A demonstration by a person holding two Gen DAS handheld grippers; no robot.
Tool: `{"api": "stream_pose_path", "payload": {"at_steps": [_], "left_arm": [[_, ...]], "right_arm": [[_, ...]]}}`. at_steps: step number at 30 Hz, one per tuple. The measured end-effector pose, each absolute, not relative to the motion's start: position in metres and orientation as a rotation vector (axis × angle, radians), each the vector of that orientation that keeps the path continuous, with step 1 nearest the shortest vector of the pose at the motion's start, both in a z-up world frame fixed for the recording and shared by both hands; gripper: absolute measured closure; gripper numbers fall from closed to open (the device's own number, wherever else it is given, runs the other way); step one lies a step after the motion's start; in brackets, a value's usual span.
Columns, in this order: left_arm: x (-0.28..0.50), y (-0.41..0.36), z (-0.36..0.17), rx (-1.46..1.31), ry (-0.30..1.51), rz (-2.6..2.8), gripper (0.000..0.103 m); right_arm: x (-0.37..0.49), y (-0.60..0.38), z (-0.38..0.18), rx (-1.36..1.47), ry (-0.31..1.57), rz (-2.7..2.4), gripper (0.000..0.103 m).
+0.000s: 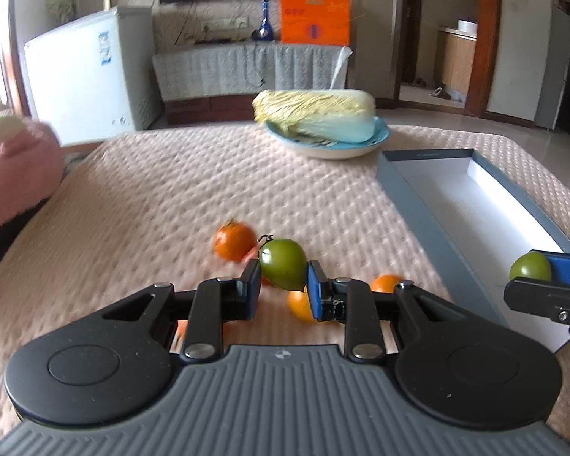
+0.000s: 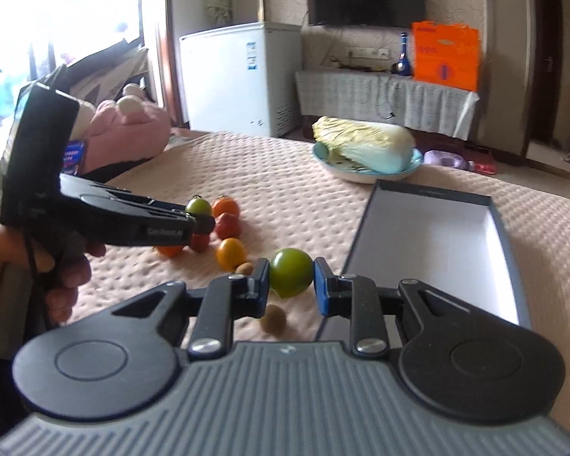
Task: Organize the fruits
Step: 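Carry both green fruits over the white box and open both grippers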
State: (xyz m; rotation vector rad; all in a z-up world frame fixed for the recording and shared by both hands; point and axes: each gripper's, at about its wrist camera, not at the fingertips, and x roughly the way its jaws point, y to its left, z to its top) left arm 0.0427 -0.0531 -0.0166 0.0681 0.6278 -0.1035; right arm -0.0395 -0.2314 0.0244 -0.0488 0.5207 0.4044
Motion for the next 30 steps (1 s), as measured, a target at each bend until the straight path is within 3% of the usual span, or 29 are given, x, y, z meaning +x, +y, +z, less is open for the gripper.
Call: {"api": "stream_pose_path", "payload": {"at_steps": [30], "left_arm": [[0.117,-0.183,-0.02,0.088,0.607,-0.3,0.073]], "right_arm": [[-0.02,-0.3,0.0,0.026,0.658,0.165,0.076]]}}
